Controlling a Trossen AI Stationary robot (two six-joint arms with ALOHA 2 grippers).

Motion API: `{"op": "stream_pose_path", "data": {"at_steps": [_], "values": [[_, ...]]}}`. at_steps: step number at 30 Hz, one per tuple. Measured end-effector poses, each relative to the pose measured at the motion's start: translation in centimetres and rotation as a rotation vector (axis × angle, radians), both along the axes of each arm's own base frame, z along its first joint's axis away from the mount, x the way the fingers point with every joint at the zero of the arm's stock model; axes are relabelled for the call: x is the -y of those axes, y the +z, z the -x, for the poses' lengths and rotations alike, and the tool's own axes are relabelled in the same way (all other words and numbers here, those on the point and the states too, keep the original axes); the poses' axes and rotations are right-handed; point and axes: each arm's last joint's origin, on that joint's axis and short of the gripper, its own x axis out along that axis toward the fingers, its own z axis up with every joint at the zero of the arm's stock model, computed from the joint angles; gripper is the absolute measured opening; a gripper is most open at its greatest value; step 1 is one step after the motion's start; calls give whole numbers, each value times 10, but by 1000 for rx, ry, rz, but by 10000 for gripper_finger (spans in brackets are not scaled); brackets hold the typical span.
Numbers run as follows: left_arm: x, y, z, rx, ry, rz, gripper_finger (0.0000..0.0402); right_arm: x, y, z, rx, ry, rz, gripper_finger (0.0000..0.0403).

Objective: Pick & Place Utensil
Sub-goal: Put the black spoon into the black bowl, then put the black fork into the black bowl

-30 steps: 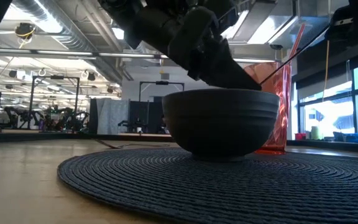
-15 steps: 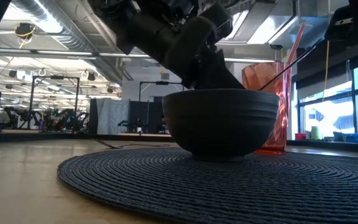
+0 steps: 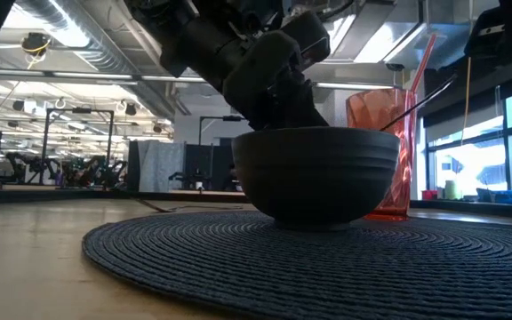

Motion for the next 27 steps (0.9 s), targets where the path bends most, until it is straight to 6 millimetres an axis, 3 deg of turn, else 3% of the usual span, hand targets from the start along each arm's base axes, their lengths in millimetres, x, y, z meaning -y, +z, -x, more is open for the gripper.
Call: {"op": "stream_pose_path", "data": {"at_steps": [13,27], "values": [[-4,-2,1,-31,26,-19,9,0,0,0,0,0,0,14],[-1,1,0,6,-12,-9,78,0,0,0,0,0,1,14]]}}
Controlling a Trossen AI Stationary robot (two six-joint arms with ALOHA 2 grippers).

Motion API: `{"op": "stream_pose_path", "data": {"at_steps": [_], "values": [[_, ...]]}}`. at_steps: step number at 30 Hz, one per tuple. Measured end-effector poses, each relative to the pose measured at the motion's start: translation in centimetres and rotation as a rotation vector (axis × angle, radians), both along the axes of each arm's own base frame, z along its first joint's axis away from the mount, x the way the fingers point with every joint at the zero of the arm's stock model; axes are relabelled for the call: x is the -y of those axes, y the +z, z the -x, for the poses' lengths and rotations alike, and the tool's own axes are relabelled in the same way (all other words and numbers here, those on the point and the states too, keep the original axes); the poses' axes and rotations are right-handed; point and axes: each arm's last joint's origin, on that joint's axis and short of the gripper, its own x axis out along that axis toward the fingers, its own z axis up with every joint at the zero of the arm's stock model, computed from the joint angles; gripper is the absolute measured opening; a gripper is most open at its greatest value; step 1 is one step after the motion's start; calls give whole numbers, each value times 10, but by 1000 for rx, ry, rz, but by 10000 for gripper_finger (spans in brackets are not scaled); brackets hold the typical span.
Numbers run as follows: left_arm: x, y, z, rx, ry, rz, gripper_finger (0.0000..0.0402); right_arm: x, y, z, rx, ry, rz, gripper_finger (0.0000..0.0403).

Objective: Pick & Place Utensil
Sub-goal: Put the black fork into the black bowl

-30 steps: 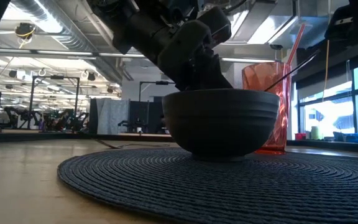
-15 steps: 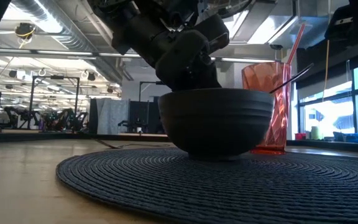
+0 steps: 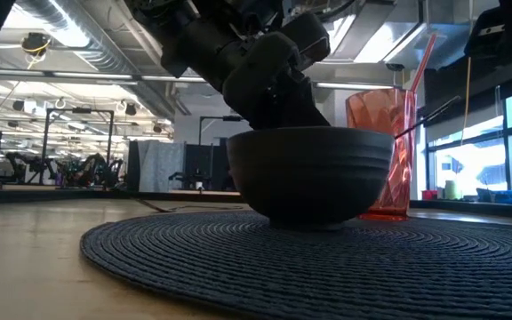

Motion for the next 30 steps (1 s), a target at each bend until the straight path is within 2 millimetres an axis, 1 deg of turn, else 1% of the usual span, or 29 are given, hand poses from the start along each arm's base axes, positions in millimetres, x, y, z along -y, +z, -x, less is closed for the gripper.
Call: {"op": "stream_pose_path", "data": {"at_steps": [3,5,7,10,13,15,16,18,20,22,26,28,30], "values": [[0,1,0,0,-9,-11,89,0,0,0,0,0,0,14],[2,7,0,14,-28,-26,94,0,0,0,0,0,0,14],[4,19,1,47,-46,-38,98,0,0,0,0,0,0,14],[10,42,10,69,-76,-65,103,0,0,0,0,0,0,14],[11,67,30,24,-101,-100,104,0,0,0,0,0,0,14],[8,85,47,-13,-75,-126,101,0,0,0,-1,0,0,14],[5,91,57,-35,-45,-143,98,0,0,0,-1,1,0,14],[-2,95,77,-43,19,-175,90,0,0,0,-4,0,1,14],[-12,92,96,-5,59,-176,81,0,-1,0,-8,0,3,14],[-22,84,115,78,82,-155,71,0,-1,0,-12,1,5,14],[-43,51,149,268,187,-128,51,0,-2,0,-18,1,6,14],[-56,36,165,374,291,-120,39,0,-2,0,-18,1,6,14],[-68,22,179,434,401,-97,27,0,-2,0,-18,1,6,14]]}}
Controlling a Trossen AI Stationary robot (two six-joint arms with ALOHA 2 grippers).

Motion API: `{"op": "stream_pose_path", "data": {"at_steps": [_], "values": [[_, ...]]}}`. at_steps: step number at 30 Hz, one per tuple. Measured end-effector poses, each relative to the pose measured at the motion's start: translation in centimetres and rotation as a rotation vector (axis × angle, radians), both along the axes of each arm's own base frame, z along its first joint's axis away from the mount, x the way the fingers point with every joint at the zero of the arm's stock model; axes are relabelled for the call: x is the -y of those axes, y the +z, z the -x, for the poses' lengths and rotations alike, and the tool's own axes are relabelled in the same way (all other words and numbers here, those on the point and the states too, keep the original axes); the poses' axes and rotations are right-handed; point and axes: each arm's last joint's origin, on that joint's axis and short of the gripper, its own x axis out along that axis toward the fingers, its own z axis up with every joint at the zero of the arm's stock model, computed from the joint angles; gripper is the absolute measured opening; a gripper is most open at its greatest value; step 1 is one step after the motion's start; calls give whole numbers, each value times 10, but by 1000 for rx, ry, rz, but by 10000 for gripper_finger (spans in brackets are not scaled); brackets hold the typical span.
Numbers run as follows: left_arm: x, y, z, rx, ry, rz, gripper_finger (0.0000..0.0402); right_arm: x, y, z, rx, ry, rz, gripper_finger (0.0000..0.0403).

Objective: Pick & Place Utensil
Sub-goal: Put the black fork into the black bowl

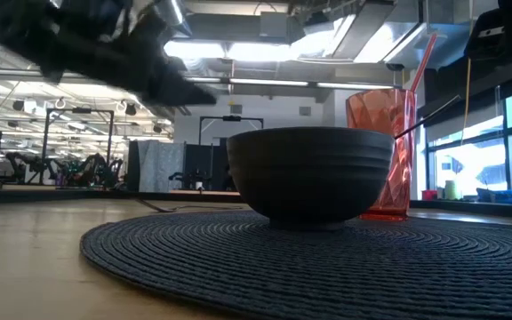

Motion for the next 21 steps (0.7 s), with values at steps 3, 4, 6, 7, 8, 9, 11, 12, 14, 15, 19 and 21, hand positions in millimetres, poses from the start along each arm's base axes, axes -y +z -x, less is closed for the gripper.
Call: {"op": "stream_pose_path", "data": {"at_steps": [3,4,6,7,8,9,11,12,14,15,19,21], "values": [[-14,-19,16,9,101,81,7,0,0,0,0,0,0,14],[-17,-24,20,-4,127,113,4,0,0,0,0,0,0,14],[-23,-32,25,-40,178,174,3,0,0,0,0,0,0,14],[-26,-34,26,-55,200,201,4,0,0,0,0,-1,0,14],[-28,-35,25,-77,222,222,5,0,0,0,0,-1,0,14],[-31,-34,23,-105,241,241,6,0,0,0,0,-3,-1,14],[-34,-29,15,-198,273,270,9,0,0,0,-1,-12,-3,14],[-36,-25,11,-258,290,283,12,1,0,0,-2,-19,-4,14],[-37,-16,0,-379,330,313,22,1,0,0,-2,-20,-5,14],[-38,-11,-5,-437,358,324,28,1,0,0,-2,-20,-4,14],[-39,2,-30,-623,383,332,68,1,0,0,-1,-19,-5,14],[-38,2,-43,-700,363,326,93,1,0,0,-2,-19,-4,14]]}}
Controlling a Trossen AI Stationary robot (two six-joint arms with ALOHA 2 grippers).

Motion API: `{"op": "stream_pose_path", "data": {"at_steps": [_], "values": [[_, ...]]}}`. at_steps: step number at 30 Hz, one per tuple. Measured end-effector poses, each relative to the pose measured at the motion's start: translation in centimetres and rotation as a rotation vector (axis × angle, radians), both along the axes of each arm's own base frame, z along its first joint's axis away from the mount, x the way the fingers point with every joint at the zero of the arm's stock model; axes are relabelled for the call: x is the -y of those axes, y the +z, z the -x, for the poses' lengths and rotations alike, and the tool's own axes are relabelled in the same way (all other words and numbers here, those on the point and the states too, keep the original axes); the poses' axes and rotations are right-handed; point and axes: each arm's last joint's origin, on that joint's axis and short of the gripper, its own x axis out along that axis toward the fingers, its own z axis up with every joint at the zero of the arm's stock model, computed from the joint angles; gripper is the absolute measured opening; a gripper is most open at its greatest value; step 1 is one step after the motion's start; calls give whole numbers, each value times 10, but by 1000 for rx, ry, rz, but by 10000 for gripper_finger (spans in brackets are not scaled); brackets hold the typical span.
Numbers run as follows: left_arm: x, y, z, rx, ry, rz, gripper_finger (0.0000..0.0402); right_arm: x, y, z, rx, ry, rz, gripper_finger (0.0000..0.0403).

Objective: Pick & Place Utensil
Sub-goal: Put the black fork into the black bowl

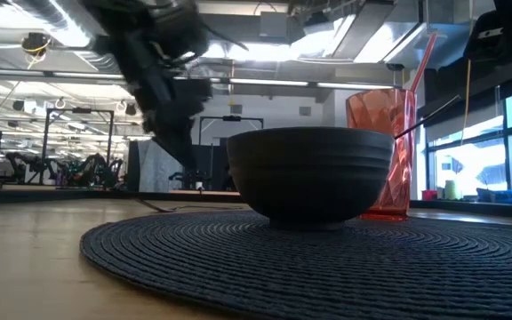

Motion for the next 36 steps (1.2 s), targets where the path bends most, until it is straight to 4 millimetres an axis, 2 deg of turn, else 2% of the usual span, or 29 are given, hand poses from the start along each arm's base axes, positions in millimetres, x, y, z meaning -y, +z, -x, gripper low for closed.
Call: {"op": "stream_pose_path", "data": {"at_steps": [4,8,13,22,32,36], "values": [[-2,-13,-26,-95,-49,55,145,0,0,0,-3,4,-5,14],[-12,-29,-45,-202,-24,84,190,0,-2,0,-23,9,-19,14],[-30,-35,-55,-270,55,67,211,-1,-4,-1,-53,12,-18,14],[-53,-35,-51,-253,71,206,191,-1,-5,-1,-61,13,-19,14],[-46,-54,-55,-323,46,213,165,-1,-5,-1,-61,13,-20,14],[-46,-55,-55,-327,59,198,125,-1,-5,-1,-61,13,-21,14]]}}
